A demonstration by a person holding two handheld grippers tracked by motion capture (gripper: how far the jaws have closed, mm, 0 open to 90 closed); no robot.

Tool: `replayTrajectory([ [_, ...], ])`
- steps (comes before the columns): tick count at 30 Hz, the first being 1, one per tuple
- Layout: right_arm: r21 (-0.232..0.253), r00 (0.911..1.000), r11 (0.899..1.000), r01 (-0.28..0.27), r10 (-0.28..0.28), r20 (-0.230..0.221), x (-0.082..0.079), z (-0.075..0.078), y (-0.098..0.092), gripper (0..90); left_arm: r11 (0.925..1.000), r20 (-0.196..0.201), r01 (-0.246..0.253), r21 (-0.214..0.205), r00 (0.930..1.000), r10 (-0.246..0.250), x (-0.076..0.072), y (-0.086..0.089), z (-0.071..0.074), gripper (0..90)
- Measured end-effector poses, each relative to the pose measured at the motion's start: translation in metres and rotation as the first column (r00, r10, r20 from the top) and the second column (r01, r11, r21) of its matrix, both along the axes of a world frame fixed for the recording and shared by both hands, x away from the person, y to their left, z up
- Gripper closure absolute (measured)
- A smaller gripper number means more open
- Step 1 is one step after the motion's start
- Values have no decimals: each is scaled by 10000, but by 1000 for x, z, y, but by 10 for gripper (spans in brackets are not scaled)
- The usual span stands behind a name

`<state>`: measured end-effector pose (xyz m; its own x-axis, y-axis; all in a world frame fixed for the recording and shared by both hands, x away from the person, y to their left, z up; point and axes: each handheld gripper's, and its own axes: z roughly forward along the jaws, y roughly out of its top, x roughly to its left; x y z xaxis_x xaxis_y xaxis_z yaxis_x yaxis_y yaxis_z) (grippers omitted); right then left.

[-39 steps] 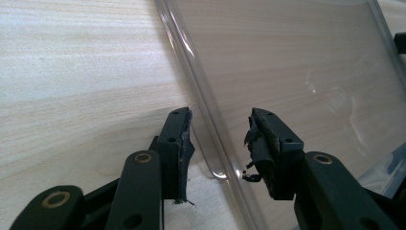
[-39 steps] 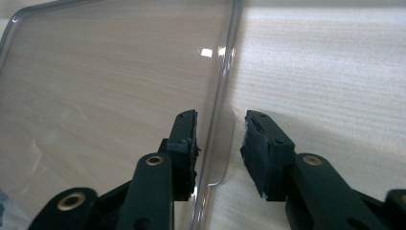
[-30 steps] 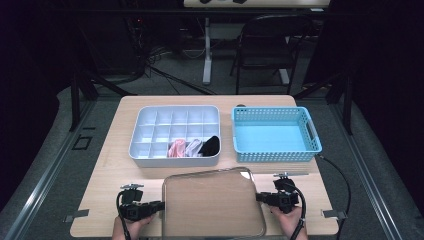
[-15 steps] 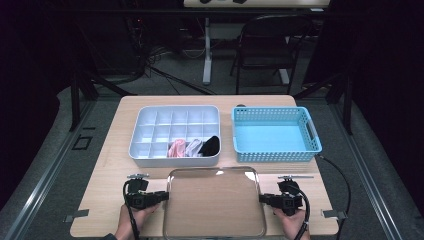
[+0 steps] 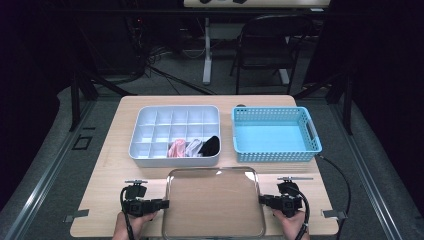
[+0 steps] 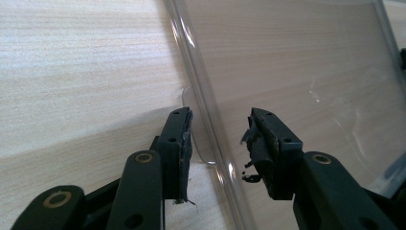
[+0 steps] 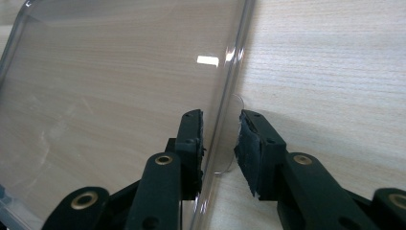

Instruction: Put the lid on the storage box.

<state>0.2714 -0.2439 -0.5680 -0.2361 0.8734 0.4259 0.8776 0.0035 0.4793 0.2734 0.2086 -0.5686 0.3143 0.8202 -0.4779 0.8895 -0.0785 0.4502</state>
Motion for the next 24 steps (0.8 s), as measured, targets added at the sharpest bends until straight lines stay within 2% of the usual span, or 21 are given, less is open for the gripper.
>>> replayTrajectory([
  [3,46,10000,10000,-29,29,31,0,0,0,701,9996,-154,-222,-183,9996,219,2,2,-1,610],
  [4,106,9999,9999,130,-131,56,0,-1,1,701,9996,-169,-201,-194,9997,198,2,2,-1,619],
  [7,130,10000,9999,-30,31,-24,1,-1,-2,703,9989,-165,-285,-379,9995,279,4,5,-3,651],
  [9,176,10000,9998,-2,3,-49,2,-1,-2,704,9956,-305,-497,-798,9984,474,4,8,-6,673],
  [12,172,10000,9999,-8,9,-29,2,-1,-3,704,9909,-324,-608,-1198,9978,573,4,13,-9,686],
  [14,205,10000,9998,41,-41,-31,3,-1,-3,705,9842,-577,-827,-1564,9956,745,5,16,-11,689],
  [21,160,10000,9999,55,-55,-26,4,-1,-3,705,9841,-445,-694,-1638,9970,630,6,16,-12,698],
  [23,211,10000,9998,54,-54,-24,4,-1,-4,705,9780,-611,-876,-1893,9951,773,6,19,-15,699],
  [24,207,10000,9998,39,-39,-19,4,-1,-4,705,9762,-562,-923,-1962,9950,828,6,20,-16,713],
])
